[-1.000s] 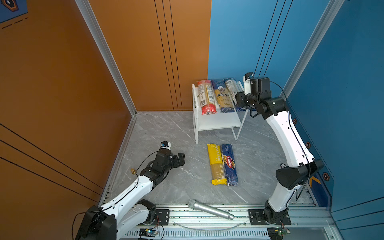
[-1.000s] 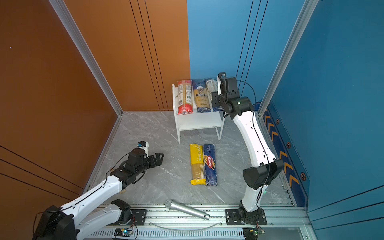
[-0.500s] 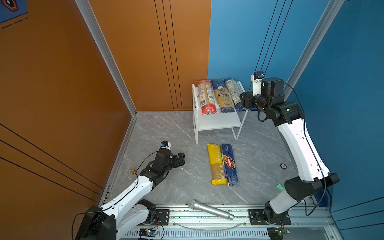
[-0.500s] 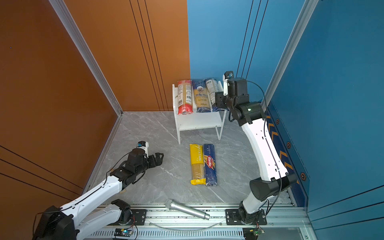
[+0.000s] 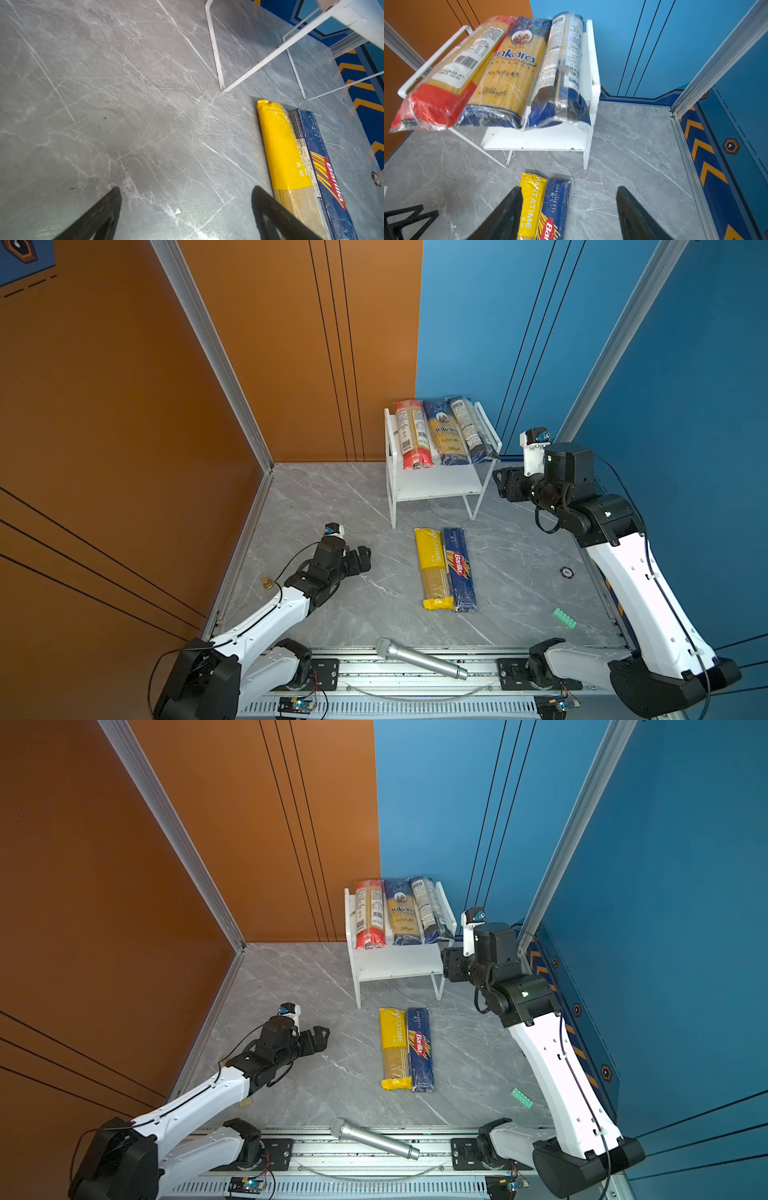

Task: Place and organize the pasta boxes and bags onto the shelf
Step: 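Withdraw the right gripper from the shelf and move it over the Pastatime pack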

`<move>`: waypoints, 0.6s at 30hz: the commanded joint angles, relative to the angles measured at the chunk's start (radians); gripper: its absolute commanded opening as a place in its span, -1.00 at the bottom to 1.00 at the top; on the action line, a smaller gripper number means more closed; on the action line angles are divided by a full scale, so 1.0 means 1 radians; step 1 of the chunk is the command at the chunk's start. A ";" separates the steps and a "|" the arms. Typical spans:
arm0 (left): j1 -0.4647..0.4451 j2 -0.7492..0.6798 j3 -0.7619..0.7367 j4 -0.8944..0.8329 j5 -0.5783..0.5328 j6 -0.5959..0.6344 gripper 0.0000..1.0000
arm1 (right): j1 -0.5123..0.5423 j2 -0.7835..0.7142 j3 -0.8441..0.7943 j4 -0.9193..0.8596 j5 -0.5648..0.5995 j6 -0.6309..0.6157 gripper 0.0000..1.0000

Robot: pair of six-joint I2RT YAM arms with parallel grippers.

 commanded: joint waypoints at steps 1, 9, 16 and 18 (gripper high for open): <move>0.009 0.011 0.021 0.013 0.021 0.011 0.96 | 0.007 -0.075 -0.096 0.005 0.006 0.051 0.40; 0.009 0.031 0.036 0.013 0.029 0.009 0.96 | 0.007 -0.211 -0.309 0.000 -0.001 0.119 0.41; 0.005 0.054 0.043 0.020 0.037 0.004 0.96 | 0.017 -0.293 -0.473 0.000 -0.014 0.191 0.43; 0.002 0.064 0.046 0.023 0.041 0.001 0.96 | 0.023 -0.311 -0.512 0.006 -0.024 0.215 0.43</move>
